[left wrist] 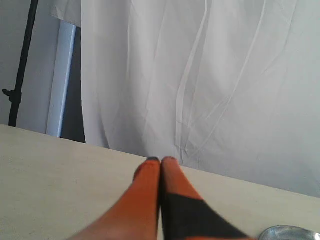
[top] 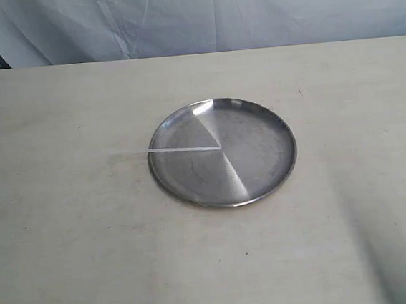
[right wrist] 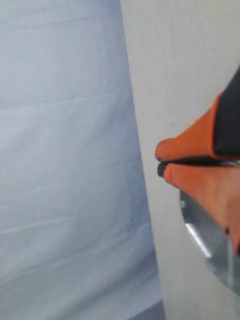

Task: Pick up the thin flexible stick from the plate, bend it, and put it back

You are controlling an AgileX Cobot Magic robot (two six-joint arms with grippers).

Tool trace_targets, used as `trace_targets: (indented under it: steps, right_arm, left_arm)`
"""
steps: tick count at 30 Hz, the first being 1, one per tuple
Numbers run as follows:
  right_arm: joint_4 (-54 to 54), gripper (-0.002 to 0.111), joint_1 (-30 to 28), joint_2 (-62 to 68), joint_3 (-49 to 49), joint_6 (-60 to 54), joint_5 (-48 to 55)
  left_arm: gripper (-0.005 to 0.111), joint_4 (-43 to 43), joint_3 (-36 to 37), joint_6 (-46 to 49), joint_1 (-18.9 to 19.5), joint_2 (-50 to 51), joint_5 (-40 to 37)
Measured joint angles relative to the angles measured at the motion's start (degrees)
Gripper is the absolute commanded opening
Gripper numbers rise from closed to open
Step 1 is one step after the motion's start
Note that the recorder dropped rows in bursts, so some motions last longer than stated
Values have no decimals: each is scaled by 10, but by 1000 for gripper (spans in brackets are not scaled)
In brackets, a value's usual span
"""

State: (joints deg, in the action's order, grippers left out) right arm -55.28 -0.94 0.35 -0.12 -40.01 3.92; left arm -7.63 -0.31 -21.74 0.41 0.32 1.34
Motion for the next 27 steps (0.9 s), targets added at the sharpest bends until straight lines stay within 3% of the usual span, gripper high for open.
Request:
trace_targets:
  steps: [7,13,15,17,19,21,25,27]
  right_arm:
    - [-157,0,0,0,0,8,-133]
    - [-224,0,0,-1,-81,208,-136]
    - [-163,0,0,-1,-155,255,-189]
    - [-14,0,0,28,-221,262,-209]
    - [143,0,0,115,-303,264,-151]
    - [267,0,0,277,-411,261,-12]
    - [338,1,3,609,-662,156,297]
    - [353,9,31,800,-807,117,424]
  left_arm:
    - [0,0,0,0,0,0,0]
    - [0,0,0,0,0,0,0]
    - [0,0,0,0,0,0,0]
    - [0,0,0,0,0,0,0]
    - [0,0,0,0,0,0,0]
    - [0,0,0,0,0,0,0]
    - [0,0,0,0,0,0,0]
    - [0,0,0,0,0,0,0]
